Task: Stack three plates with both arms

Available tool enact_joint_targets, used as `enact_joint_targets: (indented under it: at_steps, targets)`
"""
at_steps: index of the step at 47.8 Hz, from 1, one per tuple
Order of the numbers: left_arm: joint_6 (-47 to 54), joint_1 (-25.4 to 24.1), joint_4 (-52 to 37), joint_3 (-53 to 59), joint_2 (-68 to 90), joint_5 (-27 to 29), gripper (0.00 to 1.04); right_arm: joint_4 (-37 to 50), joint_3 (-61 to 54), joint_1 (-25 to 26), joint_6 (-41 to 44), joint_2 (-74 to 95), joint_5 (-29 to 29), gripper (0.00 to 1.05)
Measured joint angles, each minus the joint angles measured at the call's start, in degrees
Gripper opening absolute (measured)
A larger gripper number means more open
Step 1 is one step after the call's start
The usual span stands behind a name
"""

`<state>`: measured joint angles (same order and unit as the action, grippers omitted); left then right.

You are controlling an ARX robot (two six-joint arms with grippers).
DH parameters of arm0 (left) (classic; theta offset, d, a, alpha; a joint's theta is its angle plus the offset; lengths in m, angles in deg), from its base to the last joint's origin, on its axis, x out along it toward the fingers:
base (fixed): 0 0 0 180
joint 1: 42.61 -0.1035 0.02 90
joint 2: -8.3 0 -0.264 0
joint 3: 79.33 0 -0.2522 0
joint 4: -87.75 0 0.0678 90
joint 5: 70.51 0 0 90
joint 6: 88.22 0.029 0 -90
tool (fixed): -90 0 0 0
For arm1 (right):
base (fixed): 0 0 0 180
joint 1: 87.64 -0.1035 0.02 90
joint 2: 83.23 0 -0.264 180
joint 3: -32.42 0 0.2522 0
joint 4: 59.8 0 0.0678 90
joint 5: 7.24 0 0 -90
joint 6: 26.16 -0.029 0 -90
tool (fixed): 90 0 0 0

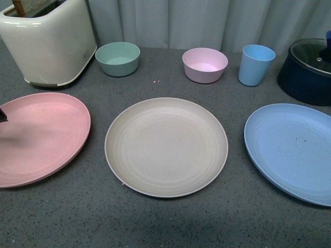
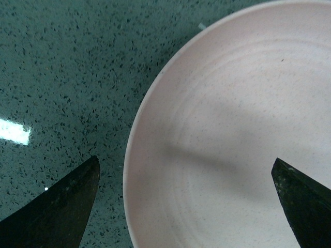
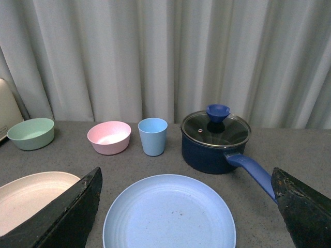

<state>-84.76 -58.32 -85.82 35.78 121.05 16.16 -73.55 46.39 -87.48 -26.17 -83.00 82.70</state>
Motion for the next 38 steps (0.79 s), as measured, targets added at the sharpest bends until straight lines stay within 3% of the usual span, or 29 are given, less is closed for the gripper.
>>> enact_joint_targets:
  at_steps: [20, 26, 35, 38]
  targets:
    - [4.28, -2.32, 4.57, -3.98, 6.14, -2.84, 0.97, 0.0, 0.0, 0.0, 0.02, 0.0, -0.02, 0.95]
    - [4.48, -2.47, 4.39, -5.11, 7.65, -2.27, 0.81, 0.0, 0.0, 0.0, 0.0, 0.0, 0.0, 0.95]
    - [4.17, -3.06, 4.76, -6.73, 8.96, -2.38, 0.44, 0.0, 0.0, 0.0, 0.0, 0.0, -0.02, 0.95]
    - [4.15, -3.45, 4.81, -7.02, 9.03, -2.45, 0.37, 0.0, 0.0, 0.0, 0.0, 0.0, -0.02, 0.95]
